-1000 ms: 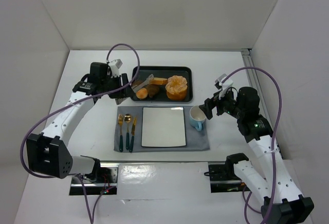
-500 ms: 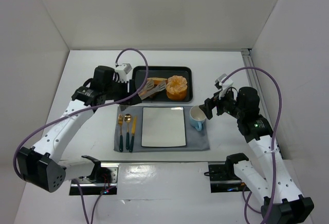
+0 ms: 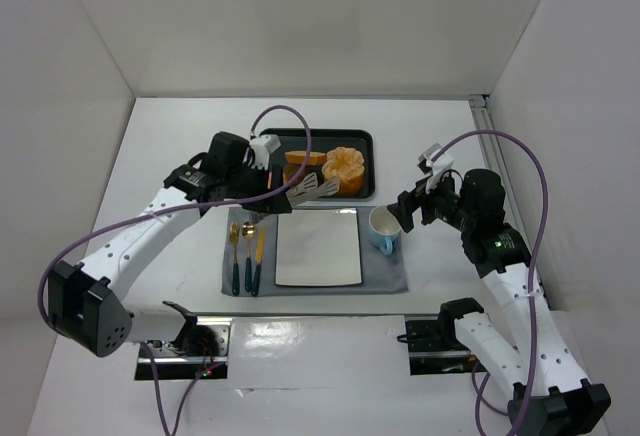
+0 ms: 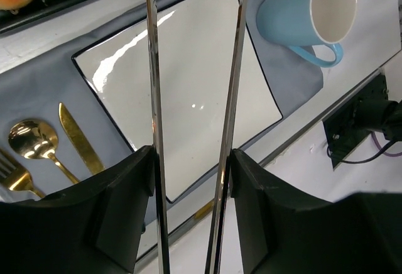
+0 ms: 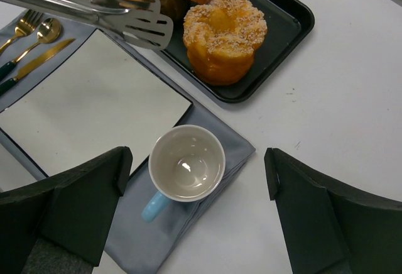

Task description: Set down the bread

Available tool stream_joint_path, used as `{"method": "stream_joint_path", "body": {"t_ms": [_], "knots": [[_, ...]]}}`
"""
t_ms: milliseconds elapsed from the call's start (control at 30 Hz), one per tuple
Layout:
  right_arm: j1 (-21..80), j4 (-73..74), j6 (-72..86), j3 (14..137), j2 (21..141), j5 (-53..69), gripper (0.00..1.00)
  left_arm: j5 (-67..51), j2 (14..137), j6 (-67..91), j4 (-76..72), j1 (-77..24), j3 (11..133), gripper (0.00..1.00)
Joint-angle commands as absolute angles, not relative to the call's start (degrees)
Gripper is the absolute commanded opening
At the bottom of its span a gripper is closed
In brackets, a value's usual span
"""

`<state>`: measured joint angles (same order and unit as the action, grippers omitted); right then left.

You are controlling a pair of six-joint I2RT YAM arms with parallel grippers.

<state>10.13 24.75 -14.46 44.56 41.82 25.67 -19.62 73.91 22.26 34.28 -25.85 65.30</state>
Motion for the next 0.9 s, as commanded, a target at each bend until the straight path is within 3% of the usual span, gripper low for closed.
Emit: {"method": "stream_joint_path", "body": {"t_ms": [0, 200, 867], "knots": [[10.37, 22.76, -14.85, 44.47, 41.75, 25.31, 1.00, -18.99, 75.32, 26.01, 30.94, -27.15, 68.38, 0.63], [10.37, 22.76, -14.85, 44.47, 41.22, 25.31, 1.00, -14.16, 75.32, 31.99, 28.39, -28.21, 68.38, 0.62], [10.37, 22.76, -14.85, 44.47, 40.17, 25.31, 1.00, -14.15, 80.51, 42.18, 24.26, -29.27, 69.52, 0.61]]}}
